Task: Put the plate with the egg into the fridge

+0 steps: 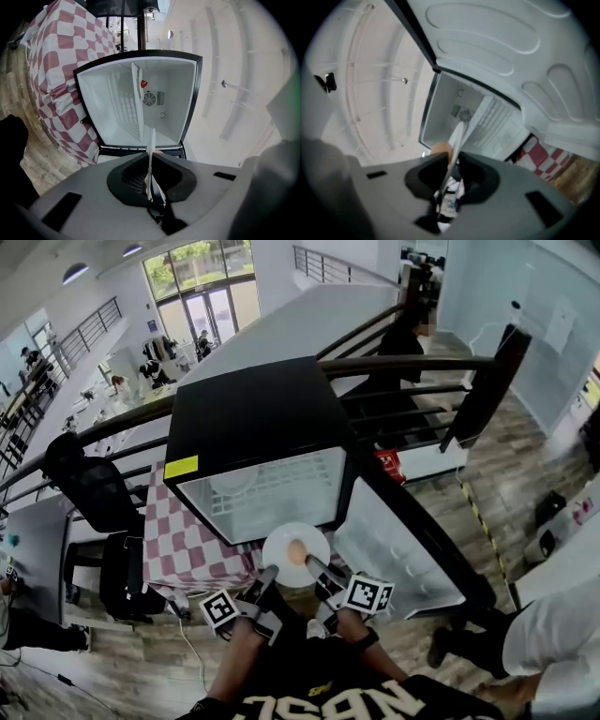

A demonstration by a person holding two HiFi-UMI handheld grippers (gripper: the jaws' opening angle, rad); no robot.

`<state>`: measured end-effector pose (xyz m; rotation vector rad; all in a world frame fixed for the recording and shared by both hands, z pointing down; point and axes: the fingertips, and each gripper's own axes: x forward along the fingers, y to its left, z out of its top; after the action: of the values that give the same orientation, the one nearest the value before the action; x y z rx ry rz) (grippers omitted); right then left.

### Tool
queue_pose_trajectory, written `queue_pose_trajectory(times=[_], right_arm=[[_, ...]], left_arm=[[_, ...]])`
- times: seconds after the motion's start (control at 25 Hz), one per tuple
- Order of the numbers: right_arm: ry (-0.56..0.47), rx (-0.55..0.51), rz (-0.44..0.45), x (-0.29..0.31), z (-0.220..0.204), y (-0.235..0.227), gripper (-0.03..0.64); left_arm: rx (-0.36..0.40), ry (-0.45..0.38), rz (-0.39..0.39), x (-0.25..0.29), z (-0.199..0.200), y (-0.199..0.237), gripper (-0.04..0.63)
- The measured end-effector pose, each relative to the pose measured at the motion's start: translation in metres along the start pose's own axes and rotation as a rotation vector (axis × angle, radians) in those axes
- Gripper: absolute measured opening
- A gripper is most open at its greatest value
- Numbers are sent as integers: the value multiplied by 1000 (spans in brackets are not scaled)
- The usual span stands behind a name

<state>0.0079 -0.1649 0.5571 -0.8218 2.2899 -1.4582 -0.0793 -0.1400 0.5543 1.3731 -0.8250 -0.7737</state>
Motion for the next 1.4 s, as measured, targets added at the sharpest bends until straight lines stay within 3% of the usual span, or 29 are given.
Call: queue_pose_trajectory(times=[0.56,0.72,0.88,1.12,1.24,1.32,1.4], right_arm=[[-38,6,27,52,42,-12,66],[-50,113,-15,64,45,-26,66],[-48,51,-29,78,59,-34,66],[-76,59,-34,99,75,-43,66],[-89,116,-50,106,76,-51,66],[-91,213,-104,106,71,-61,66],[-97,218,-118,111,72,-66,66]], left_arm=[[-29,-35,-12,49,48,0,38],[-30,-23,10,64,60,6,39],[-44,-11,14,80,73,11,38],[-68,10,27,101,92,15,40],[-81,13,40,109,99,19,40],[-80,18,57,113,102,23,39],[-68,22,76,117,106,27,38]])
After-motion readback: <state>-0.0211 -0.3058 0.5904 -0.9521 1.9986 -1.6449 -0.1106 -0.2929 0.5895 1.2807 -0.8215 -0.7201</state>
